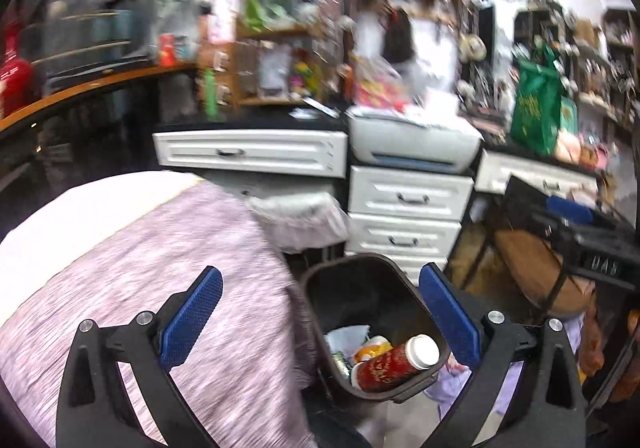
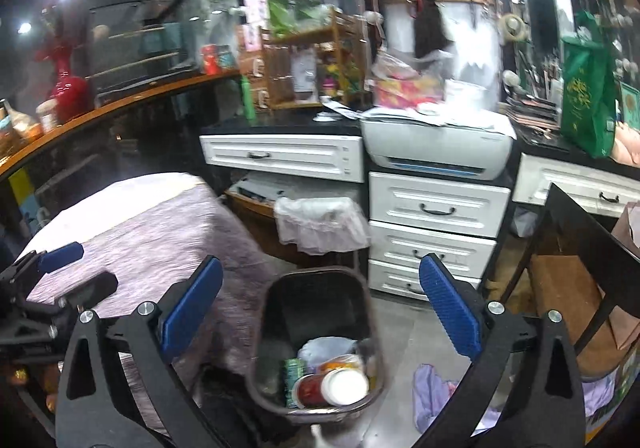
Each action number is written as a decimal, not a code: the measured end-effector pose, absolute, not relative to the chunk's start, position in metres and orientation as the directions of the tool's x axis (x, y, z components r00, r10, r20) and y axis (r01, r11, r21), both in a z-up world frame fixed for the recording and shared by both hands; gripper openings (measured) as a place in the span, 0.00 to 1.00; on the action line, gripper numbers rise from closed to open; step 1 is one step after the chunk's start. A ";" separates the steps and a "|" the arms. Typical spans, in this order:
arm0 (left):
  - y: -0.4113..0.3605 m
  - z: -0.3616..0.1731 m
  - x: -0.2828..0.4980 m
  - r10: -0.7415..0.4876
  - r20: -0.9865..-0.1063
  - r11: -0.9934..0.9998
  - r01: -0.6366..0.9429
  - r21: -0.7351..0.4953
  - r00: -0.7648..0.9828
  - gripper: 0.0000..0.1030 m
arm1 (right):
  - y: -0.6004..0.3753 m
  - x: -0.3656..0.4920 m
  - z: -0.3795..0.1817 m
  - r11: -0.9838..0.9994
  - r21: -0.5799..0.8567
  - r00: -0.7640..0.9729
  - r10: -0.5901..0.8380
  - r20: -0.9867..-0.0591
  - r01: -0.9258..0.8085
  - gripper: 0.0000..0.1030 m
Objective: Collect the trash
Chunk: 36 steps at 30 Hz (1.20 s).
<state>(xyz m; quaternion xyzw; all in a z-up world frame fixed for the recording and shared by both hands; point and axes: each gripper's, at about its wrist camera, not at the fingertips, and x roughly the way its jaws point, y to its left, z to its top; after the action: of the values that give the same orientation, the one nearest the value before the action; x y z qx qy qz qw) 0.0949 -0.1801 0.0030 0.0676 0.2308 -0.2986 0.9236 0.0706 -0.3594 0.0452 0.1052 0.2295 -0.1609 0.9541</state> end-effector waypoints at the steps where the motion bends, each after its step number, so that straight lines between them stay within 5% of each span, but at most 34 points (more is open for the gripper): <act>1: -0.168 0.007 0.090 -0.515 -0.453 0.822 0.569 -0.022 0.728 0.95 | -0.347 0.066 0.048 0.930 0.139 0.855 -0.244 -0.457 0.340 0.94; 22: -0.082 0.034 0.016 -0.342 -0.259 0.937 0.349 -0.020 0.903 0.95 | -0.220 -0.012 0.050 0.974 0.076 0.917 -0.172 -0.360 0.212 0.94; 36: -0.081 0.029 0.014 -0.336 -0.268 0.940 0.338 -0.039 0.903 0.95 | -0.218 -0.022 0.053 0.977 0.050 0.932 -0.183 -0.314 0.209 0.94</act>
<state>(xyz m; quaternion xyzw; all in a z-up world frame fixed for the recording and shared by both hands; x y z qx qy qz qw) 0.0136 -0.0813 0.0292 0.0040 0.1369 -0.1727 0.9754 -0.0216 -0.2182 0.0529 0.0411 0.1555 -0.0997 0.9819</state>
